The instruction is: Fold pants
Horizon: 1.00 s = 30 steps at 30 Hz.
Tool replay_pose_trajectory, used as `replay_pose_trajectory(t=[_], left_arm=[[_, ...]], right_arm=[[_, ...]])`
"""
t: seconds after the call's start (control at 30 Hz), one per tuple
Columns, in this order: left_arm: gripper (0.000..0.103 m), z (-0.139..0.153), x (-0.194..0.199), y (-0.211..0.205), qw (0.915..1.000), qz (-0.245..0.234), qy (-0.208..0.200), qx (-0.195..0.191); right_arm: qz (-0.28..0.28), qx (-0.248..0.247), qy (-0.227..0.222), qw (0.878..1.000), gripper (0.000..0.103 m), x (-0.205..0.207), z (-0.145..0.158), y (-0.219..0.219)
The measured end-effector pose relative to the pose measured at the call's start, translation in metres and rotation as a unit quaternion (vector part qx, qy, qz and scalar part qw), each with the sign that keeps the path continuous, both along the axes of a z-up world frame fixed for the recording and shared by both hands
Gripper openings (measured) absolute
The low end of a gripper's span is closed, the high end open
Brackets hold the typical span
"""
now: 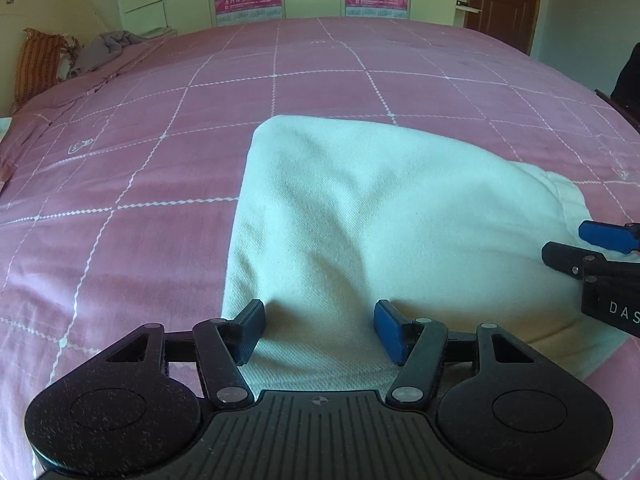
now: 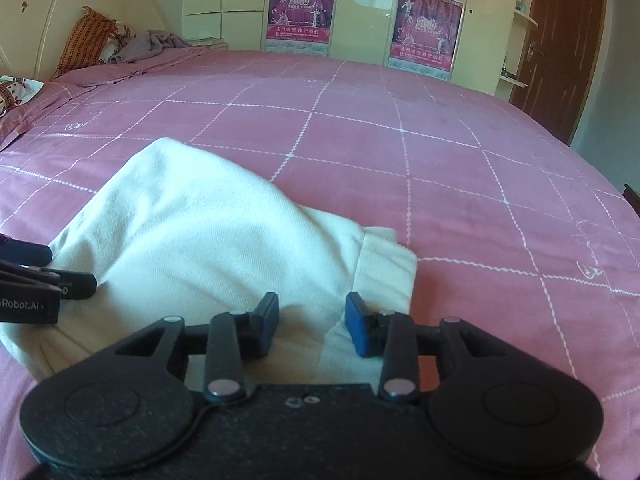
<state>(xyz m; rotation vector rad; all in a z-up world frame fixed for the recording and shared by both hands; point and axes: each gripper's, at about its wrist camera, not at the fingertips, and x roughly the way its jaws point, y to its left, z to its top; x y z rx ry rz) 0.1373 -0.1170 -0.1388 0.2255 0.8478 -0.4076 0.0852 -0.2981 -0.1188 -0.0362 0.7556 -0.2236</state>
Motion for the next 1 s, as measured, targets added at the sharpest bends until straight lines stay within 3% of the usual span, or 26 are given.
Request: replay_pose_trajectory(t=[0.03, 0.17, 0.27, 0.33, 0.43, 0.6, 0.7, 0.77, 0.83, 0.9, 1.0], left_arm=[[0.061, 0.0, -0.004, 0.002, 1.0, -0.003, -0.001, -0.002], [0.063, 0.004, -0.015, 0.01, 0.9998, -0.017, -0.006, -0.005], [0.065, 0.014, -0.016, 0.02, 0.9998, -0.013, -0.004, -0.015], [0.073, 0.021, -0.014, 0.028, 0.9997, -0.002, -0.017, -0.014], [0.079, 0.027, -0.002, 0.045, 0.9992, 0.022, -0.022, -0.023], [0.08, 0.003, 0.04, 0.064, 0.995, 0.029, 0.069, -0.066], [0.08, -0.014, 0.057, 0.074, 0.9828, 0.036, 0.125, -0.132], [0.08, -0.027, 0.065, 0.079, 0.972, 0.042, 0.157, -0.17], [0.079, -0.033, 0.068, 0.077, 0.9677, 0.031, 0.167, -0.186], [0.053, -0.035, 0.071, 0.072, 0.9571, 0.01, 0.192, -0.217], [0.047, -0.035, 0.07, 0.07, 0.9531, 0.007, 0.196, -0.23]], right_arm=[[0.006, -0.002, 0.001, 1.0, 0.052, -0.006, 0.0, 0.001], [0.023, -0.023, 0.003, 0.999, 0.061, -0.029, -0.002, 0.004], [-0.003, 0.03, 0.004, 1.0, 0.07, -0.035, 0.005, -0.008], [-0.02, 0.07, 0.011, 0.997, 0.077, -0.036, 0.008, -0.019], [-0.031, 0.126, 0.016, 0.991, 0.08, -0.037, 0.009, -0.036], [-0.055, 0.273, 0.045, 0.959, 0.084, -0.029, -0.009, -0.07], [-0.053, 0.33, 0.048, 0.941, 0.085, -0.024, -0.021, -0.085], [-0.04, 0.341, 0.049, 0.938, 0.083, -0.021, -0.024, -0.086], [-0.024, 0.344, 0.054, 0.937, 0.079, -0.017, -0.025, -0.086], [-0.013, 0.348, 0.056, 0.936, 0.075, -0.014, -0.026, -0.086], [0.008, 0.371, 0.054, 0.927, 0.057, -0.016, -0.022, -0.094]])
